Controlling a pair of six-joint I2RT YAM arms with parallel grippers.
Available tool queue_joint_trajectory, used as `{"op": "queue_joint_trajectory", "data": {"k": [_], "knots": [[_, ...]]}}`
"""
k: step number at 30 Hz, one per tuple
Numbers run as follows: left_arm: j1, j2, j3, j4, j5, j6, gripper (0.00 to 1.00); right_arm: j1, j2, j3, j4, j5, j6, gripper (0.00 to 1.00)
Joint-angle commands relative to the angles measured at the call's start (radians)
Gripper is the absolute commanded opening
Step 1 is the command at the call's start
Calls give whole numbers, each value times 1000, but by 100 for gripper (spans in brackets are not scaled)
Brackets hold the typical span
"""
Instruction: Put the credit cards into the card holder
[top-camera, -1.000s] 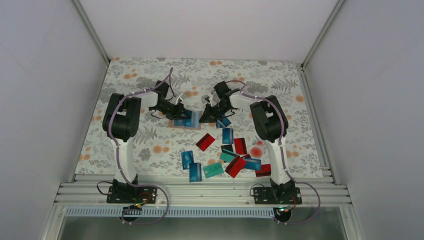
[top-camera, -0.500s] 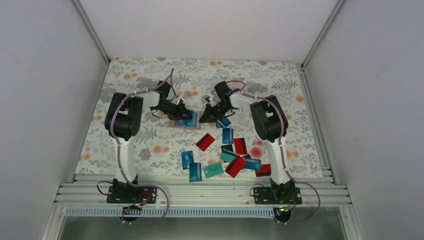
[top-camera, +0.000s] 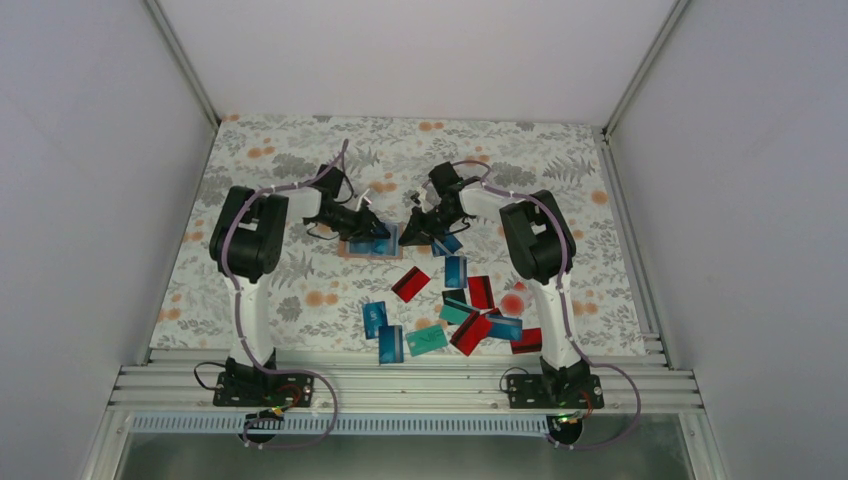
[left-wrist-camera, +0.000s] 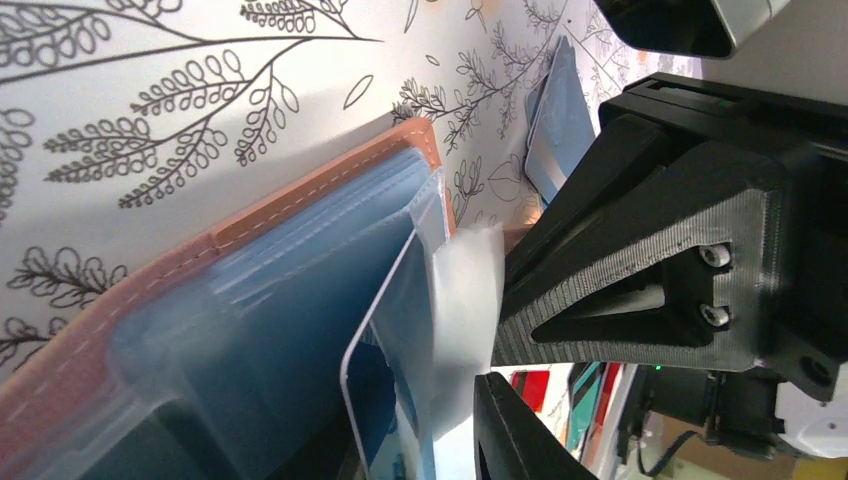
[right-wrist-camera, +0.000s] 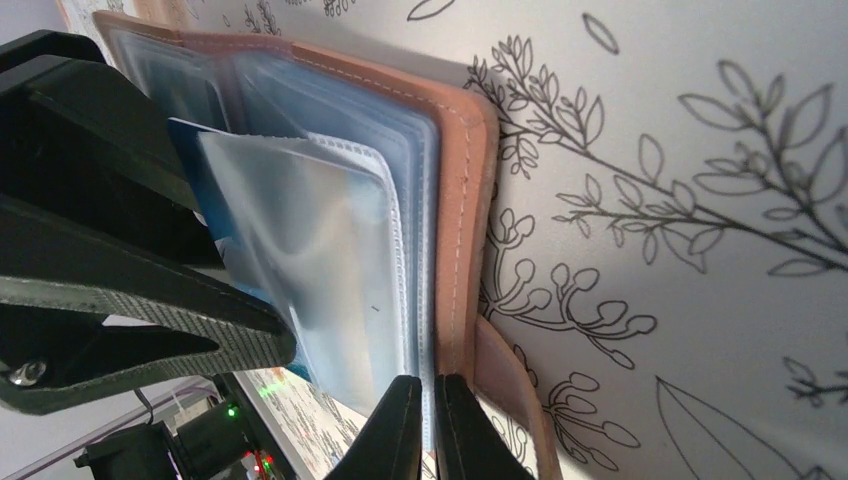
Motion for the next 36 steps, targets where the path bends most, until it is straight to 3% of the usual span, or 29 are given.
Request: {"op": "queue_joint_trajectory", "data": {"k": [1,11,13,21,25,32,36], "knots": [[-20,-18,-21,-41,-77,-3,25,-6,30,22,-2,4,-11,4],[-22,-96,-32,-109,-147,-41,49,-14,23,22,10,-13,-8,4],[-24,-114,-34,-129,-168,-46,58,-16,18,26,12,-19,-8,4],[-48,-173,-8,-231,-262,-45,69,-19,6,70,-6,-54,-22,4],[-59,-190,-6,-237,-298,-54,67,-19,-8,96,-28,-59,-41,4],[-79,-209,4,-230,-377,-83,37,-19,-30,85,-23,-92,-53,5],[-85,-209,30,-249,-432,-90,33,-19,-23,87,-22,-105,-54,6]]}}
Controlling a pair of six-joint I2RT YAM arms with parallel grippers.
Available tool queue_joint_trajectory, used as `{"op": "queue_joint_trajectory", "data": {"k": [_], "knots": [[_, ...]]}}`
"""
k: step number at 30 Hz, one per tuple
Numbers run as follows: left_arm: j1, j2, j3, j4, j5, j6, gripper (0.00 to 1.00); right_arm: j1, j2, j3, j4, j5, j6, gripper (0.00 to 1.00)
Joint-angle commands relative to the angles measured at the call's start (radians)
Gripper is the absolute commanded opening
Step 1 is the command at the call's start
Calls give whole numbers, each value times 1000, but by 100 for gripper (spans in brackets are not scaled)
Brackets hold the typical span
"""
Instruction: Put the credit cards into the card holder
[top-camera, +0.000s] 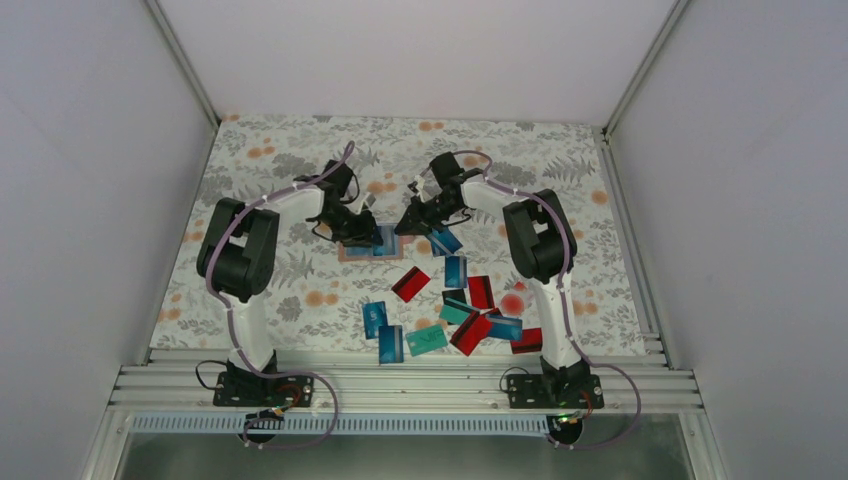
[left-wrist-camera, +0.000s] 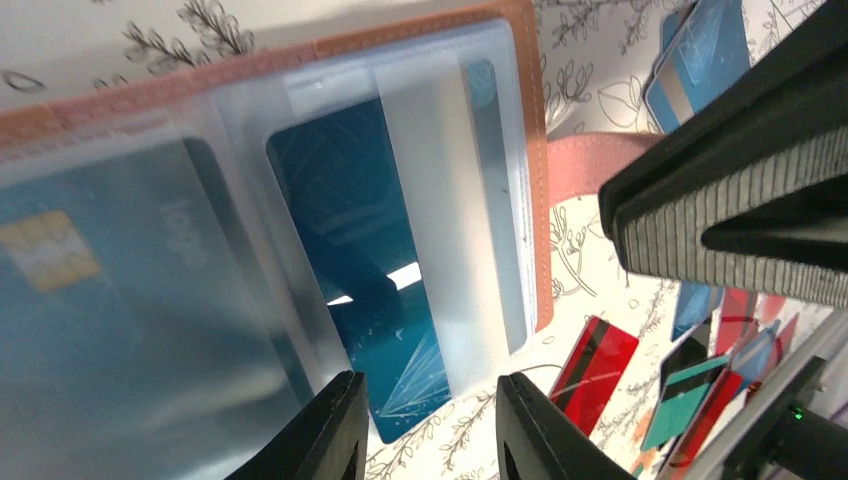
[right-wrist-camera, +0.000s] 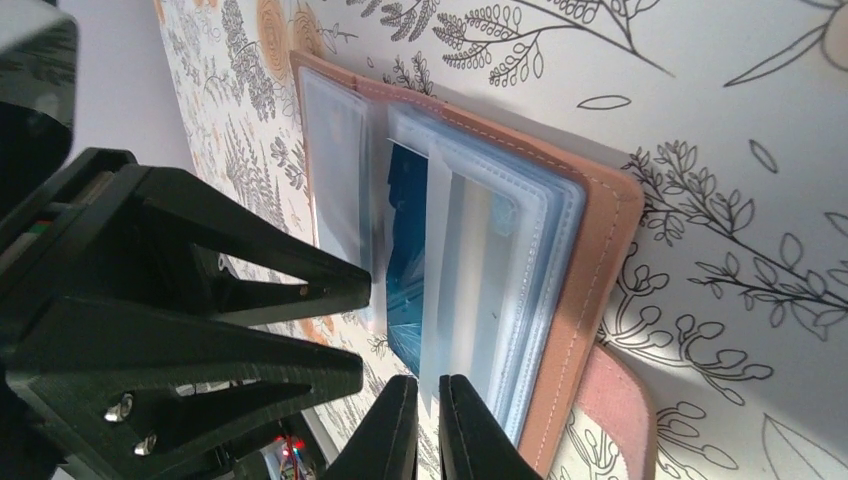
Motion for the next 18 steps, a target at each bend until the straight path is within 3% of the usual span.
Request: {"op": "queue_joint_trajectory", "data": {"k": [1,10,18], "knots": [[-9,-33,48,-32,-93,-10,33,-5,-26,15,-8,-36,-17,7],[-21,6,95,-21,-122,-15,3,-5,-23,13,-5,-44,-13,12],[-31,50,117,-29,-154,-8,2,-6,-15,15,-8,-43,-11,14]]}}
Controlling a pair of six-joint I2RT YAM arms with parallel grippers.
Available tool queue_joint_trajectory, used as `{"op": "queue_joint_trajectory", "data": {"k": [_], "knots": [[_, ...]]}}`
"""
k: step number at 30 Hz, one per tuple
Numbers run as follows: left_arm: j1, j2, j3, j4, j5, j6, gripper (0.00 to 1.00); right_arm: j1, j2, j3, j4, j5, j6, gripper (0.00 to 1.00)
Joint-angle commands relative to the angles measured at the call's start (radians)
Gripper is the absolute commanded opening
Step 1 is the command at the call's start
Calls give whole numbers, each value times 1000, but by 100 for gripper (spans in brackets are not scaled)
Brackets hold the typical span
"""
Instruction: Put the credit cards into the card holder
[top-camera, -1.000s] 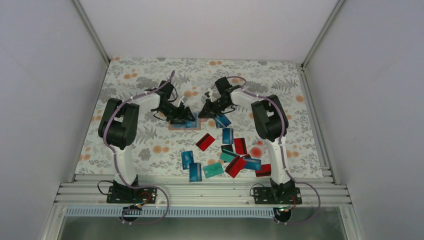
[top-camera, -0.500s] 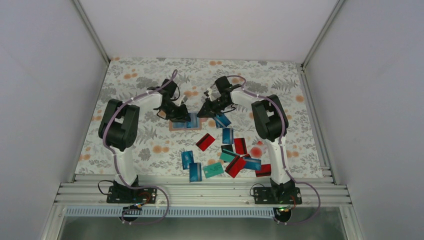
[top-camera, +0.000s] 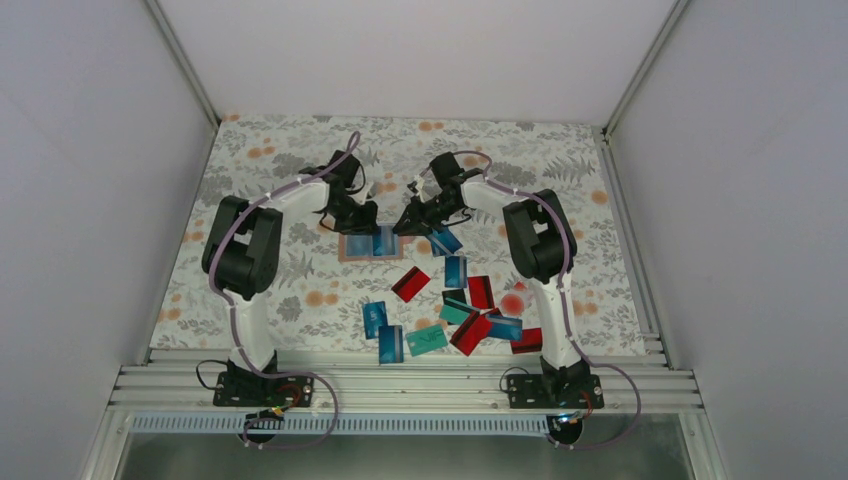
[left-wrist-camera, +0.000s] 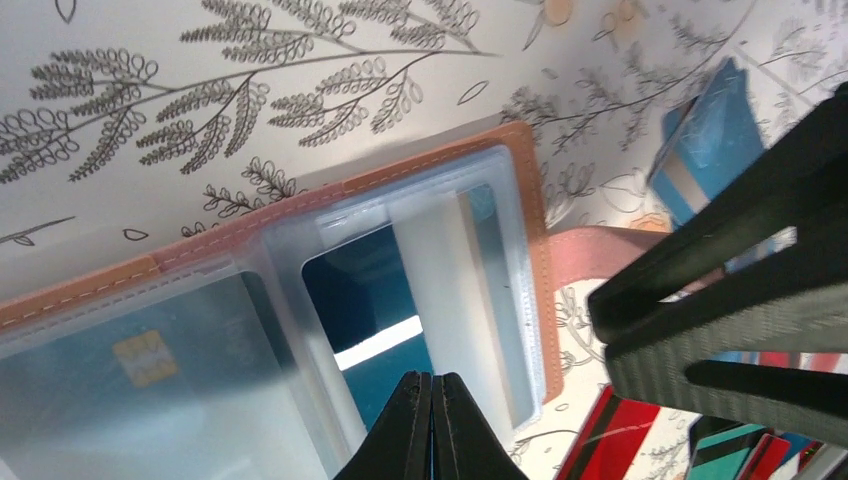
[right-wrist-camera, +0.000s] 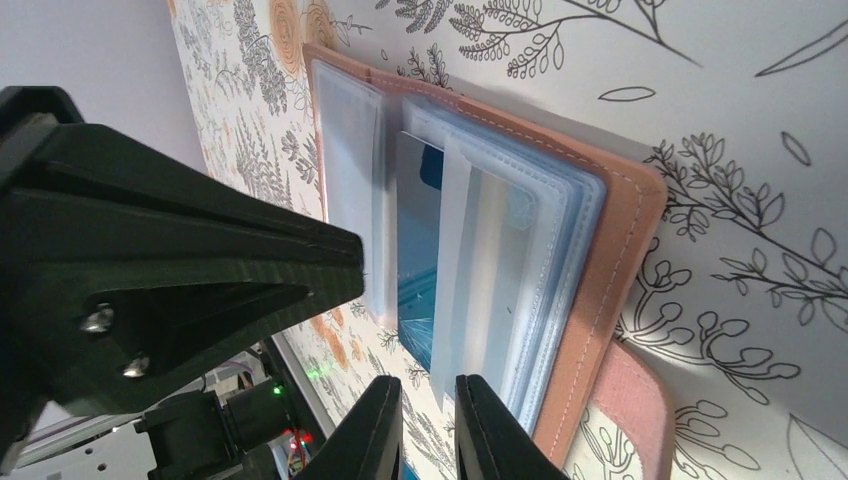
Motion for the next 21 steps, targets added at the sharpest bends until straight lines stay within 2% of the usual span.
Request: {"op": "queue_joint_trajectory", "data": {"k": [1,10,21], "knots": [[-8,34,13,-15,-33,6,2,-7,-13,15,-8,-19,-7,14],[-15,56,-4,-14,-51,6,2,-6,-3,24,-17,-24,-10,16],[-22,88,-34,1,-66,5,2,-6,21,39,-25,-18,-12,33]]}}
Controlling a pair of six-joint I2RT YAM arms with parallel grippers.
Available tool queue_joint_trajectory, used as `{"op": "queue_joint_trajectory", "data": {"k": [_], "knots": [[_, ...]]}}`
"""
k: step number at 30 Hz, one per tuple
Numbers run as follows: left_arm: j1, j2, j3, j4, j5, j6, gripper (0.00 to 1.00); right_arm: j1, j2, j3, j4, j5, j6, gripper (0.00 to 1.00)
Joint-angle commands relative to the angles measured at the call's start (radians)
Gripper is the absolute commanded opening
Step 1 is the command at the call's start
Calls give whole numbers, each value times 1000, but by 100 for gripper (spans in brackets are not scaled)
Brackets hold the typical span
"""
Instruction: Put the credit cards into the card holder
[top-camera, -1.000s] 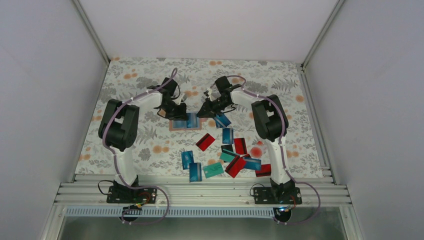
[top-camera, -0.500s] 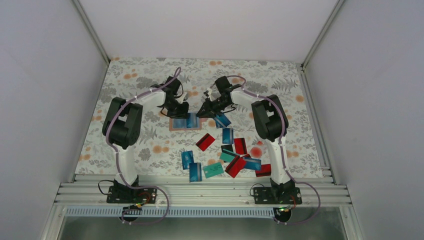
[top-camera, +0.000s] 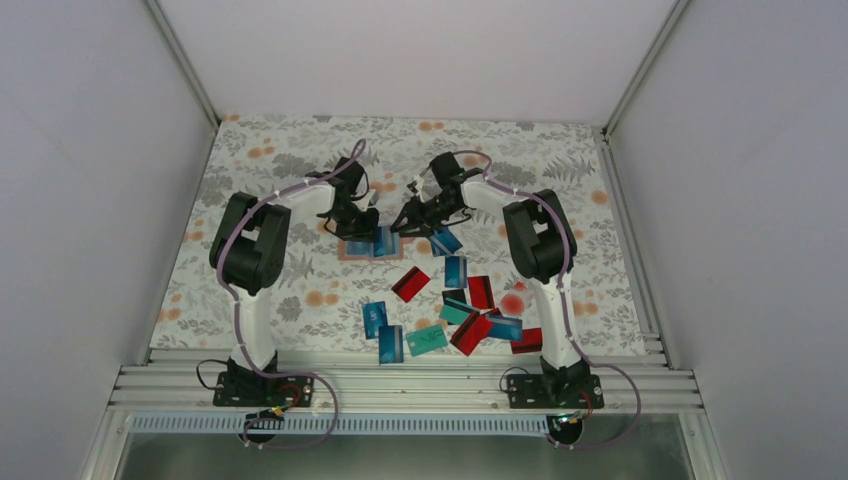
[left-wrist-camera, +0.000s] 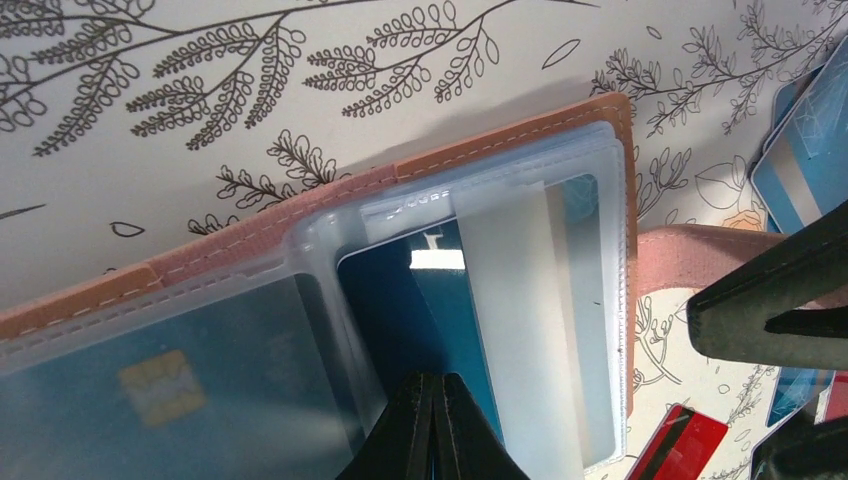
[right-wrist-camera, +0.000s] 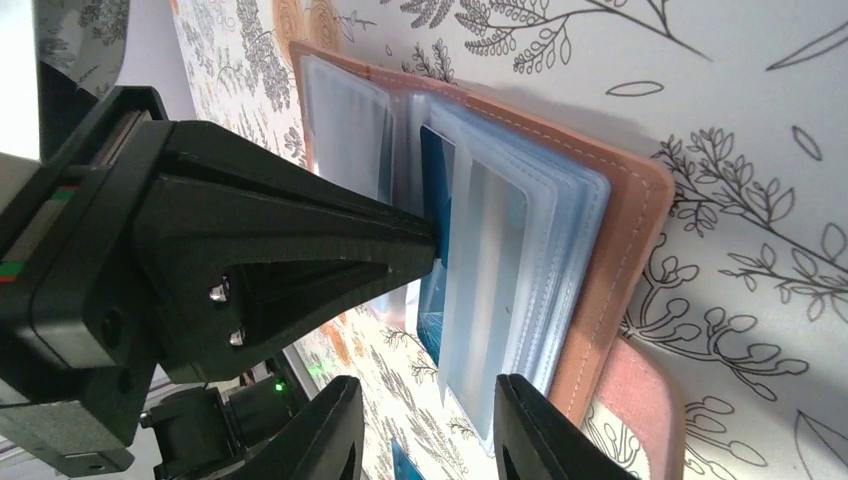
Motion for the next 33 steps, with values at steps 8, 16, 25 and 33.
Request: {"op": "queue_joint_trajectory", "data": {"k": [8,16,25,33], "knots": [[-6,28,-50,6,-28,5,2,2,51,64,-21,-24,-5,38],[-6,11,-75,34,-19,-7,2,10,82,84,-34,-23,-7,38],[-5,16,-82,45,-5,-8,2,20,94,107,-49,-28,-15,37],[-6,16,-86,48,-2,-9,2,24,85,117,-58,-18,-19,34]]}}
